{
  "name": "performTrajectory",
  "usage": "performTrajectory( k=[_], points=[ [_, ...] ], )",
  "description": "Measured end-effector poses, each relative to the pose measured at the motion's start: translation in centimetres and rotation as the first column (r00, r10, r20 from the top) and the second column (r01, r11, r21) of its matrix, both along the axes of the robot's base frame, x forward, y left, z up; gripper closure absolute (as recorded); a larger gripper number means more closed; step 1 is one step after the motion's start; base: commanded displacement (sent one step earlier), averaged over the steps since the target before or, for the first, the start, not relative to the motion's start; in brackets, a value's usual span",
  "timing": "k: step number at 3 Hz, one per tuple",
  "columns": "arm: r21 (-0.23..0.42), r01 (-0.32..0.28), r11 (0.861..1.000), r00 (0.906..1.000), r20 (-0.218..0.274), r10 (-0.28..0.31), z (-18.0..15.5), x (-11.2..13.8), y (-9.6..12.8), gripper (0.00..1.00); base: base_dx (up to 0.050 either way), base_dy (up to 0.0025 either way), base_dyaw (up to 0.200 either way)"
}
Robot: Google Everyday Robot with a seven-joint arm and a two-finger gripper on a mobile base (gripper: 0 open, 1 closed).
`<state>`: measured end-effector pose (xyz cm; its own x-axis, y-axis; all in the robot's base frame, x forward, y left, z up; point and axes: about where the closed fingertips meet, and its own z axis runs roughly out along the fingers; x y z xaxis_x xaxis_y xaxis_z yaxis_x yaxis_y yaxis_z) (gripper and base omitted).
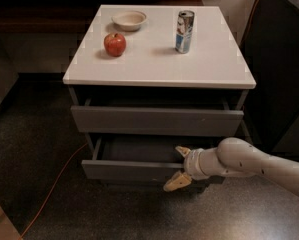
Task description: Place redbull can into middle drawer
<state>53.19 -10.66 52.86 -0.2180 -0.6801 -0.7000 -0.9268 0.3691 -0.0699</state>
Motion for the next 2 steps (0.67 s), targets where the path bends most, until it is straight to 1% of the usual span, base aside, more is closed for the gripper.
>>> performTrajectory(
  k=[1, 2],
  points=[
    [-0.01, 0.013, 1.0, 0.9995, 0.027, -0.013, 0.4, 2.6, -0.4, 0.38, 0.0, 0.0, 0.0],
    [-0.035, 0.027, 0.999, 0.9985, 0.049, -0.025, 0.2, 4.9, -0.8, 0.61, 0.0, 0.0, 0.0]
  ],
)
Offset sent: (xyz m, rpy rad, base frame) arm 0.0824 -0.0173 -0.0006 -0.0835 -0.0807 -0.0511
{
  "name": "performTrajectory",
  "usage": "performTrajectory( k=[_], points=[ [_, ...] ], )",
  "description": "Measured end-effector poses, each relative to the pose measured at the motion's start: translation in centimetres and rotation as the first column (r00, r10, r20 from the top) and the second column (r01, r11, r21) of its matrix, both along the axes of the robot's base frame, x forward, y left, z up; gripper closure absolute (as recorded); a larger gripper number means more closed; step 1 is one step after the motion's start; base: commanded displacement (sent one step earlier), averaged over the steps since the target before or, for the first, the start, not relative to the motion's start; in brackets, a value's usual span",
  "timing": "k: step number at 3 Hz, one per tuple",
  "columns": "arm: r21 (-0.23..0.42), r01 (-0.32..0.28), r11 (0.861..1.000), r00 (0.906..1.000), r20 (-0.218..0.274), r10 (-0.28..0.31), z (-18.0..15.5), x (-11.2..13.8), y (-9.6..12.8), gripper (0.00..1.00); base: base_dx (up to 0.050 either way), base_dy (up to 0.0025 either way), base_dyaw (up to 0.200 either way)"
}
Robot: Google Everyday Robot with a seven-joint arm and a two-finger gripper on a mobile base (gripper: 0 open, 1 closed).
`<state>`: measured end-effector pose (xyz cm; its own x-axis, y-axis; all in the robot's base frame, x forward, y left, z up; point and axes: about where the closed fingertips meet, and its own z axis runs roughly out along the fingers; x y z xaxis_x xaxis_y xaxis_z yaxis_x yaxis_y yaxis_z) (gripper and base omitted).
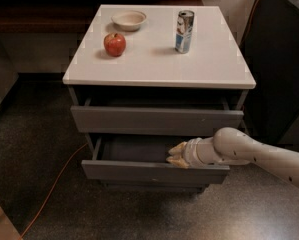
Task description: Place redbull can into middle drawer
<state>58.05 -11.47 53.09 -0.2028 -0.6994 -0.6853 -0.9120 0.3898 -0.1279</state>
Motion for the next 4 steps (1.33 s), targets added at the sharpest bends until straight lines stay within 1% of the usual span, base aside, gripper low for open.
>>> performTrajectory(
  k=[1, 2, 3, 4],
  points=[
    [-0.046, 0.017, 0.999, 0.9997, 0.021, -0.016, -1.1, 2.4, -0.4, 0.85, 0.0, 0.0, 0.0],
    [-0.107, 0.026, 0.994, 0.9992, 0.033, -0.022, -3.3, 5.2, -1.0, 1.0, 0.0, 0.0, 0.0],
    [-0.147, 0.027, 0.989, 0.9991, 0.035, -0.022, -4.8, 6.5, -1.2, 1.0, 0.0, 0.0, 0.0],
    [-0.171, 0.025, 0.985, 0.9993, 0.031, -0.02, -6.3, 7.1, -1.2, 1.0, 0.0, 0.0, 0.0]
  ],
)
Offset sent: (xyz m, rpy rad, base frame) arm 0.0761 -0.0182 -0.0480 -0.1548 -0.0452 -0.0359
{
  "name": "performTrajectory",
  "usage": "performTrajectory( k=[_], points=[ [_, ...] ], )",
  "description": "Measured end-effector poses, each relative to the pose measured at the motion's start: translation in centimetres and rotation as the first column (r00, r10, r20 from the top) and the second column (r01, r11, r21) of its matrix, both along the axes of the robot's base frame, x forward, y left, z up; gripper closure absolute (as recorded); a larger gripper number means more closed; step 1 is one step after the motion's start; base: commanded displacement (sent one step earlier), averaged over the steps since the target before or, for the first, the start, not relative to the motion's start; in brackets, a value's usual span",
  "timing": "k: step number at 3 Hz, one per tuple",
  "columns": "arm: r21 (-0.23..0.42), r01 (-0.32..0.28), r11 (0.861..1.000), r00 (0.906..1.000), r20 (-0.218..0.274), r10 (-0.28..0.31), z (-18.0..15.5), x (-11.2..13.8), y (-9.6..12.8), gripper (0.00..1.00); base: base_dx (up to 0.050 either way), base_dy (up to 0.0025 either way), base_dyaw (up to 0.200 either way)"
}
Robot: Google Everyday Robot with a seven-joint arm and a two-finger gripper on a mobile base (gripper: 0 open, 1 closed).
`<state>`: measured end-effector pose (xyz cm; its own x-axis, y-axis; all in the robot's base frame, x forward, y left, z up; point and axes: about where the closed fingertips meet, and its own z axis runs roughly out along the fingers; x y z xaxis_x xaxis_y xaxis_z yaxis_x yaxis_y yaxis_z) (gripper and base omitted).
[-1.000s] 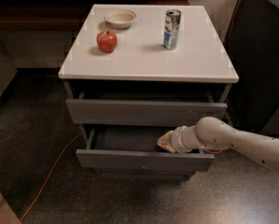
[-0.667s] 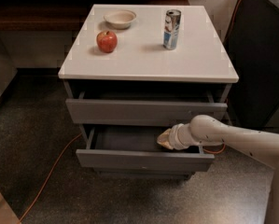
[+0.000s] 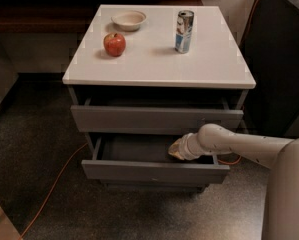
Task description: Place redbull can into middle drawer
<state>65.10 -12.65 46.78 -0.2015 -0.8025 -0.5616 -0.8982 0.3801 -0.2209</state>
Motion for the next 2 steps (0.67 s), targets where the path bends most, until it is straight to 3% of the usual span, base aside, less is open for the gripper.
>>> performTrajectory(
  k=[2],
  points=[
    [-0.012, 0.004, 1.0, 0.9992, -0.039, -0.005, -2.8, -0.9, 0.0, 1.0, 0.0, 0.0, 0.0]
  ],
)
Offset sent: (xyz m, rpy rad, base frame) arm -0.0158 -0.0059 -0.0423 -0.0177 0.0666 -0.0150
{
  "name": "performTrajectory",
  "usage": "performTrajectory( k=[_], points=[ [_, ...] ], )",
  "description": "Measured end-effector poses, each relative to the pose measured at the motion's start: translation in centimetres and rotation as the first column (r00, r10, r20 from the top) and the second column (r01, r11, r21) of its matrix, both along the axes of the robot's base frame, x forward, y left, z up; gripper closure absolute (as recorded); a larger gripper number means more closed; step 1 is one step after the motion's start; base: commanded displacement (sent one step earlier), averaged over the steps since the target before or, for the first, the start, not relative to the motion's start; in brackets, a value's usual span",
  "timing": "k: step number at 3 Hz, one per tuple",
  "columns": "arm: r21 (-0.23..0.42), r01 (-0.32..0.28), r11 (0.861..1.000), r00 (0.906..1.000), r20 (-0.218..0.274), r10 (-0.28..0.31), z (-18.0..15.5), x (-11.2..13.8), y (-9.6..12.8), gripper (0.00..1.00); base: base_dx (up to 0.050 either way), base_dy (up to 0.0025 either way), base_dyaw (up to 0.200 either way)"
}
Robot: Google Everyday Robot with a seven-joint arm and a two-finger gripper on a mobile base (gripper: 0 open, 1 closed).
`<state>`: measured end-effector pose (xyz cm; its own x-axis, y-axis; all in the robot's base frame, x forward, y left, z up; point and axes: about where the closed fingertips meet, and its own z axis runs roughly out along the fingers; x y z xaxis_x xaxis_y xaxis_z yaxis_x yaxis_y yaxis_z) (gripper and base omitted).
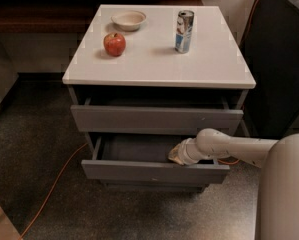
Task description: Place redbull can into middle drawer
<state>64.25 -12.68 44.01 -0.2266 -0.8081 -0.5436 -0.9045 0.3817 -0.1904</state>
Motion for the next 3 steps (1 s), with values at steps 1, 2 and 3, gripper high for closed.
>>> performTrajectory(
  k=[1, 2, 3],
  points=[
    [0.004, 0.002, 1.0, 0.9996, -0.029, -0.002, -1.1, -0.9, -0.1, 1.0, 0.0, 0.0, 0.0],
    [0.014, 0.005, 1.0, 0.9987, -0.051, -0.004, -1.7, -1.7, -0.2, 1.0, 0.0, 0.0, 0.0],
    [0.039, 0.008, 0.999, 0.9964, -0.085, -0.004, -2.2, -3.1, 0.0, 1.0, 0.0, 0.0, 0.0]
  ],
)
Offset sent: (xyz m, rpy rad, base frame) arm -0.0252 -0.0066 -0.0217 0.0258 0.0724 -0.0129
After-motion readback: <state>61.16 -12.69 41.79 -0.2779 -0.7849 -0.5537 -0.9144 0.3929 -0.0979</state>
